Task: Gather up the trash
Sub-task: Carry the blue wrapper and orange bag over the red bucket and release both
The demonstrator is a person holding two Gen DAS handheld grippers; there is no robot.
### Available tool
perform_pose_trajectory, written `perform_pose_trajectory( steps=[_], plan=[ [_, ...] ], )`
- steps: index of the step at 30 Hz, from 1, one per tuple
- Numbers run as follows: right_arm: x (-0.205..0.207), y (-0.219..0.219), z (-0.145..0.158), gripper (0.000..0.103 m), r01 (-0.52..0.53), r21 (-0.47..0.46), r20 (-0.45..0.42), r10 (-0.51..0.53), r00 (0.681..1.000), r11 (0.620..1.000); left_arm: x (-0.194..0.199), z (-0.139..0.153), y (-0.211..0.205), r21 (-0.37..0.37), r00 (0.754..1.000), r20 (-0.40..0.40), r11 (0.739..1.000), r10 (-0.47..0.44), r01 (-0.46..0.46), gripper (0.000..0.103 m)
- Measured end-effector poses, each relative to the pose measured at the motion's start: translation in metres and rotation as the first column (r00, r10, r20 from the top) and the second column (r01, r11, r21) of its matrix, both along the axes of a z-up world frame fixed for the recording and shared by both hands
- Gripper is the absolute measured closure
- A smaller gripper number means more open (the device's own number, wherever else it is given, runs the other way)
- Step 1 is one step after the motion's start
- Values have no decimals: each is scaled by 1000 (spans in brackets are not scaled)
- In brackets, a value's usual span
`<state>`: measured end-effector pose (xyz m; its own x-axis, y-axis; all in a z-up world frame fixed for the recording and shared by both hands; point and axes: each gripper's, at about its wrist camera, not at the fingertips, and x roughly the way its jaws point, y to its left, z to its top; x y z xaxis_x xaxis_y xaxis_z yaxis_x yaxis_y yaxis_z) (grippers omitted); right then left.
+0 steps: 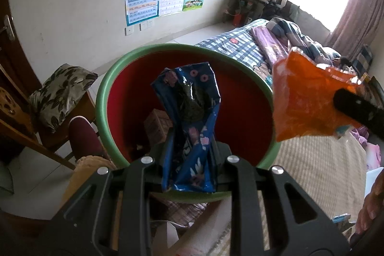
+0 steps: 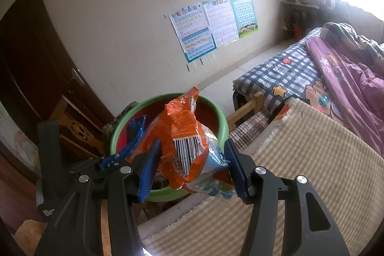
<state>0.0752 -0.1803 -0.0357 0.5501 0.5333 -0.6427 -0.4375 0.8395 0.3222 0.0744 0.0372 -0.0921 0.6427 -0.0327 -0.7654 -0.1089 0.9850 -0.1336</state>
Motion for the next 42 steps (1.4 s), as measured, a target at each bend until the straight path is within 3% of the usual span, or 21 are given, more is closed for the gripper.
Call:
perform_pose_trajectory(
  steps=[32, 37, 42],
  plan=[
    [15, 21, -18, 49, 1, -88, 19, 0, 1000, 996, 12, -17, 6, 9, 999, -46, 1000, 18, -18, 80],
    [14, 19, -16, 43, 3, -61, 26, -2, 1000, 998, 10, -17, 6, 30, 999, -38, 999, 27, -26, 60],
    [14, 14, -12, 41, 15, -48, 37, -14, 999, 999, 8, -16, 10, 28, 999, -31, 999, 39, -39, 50]
  ],
)
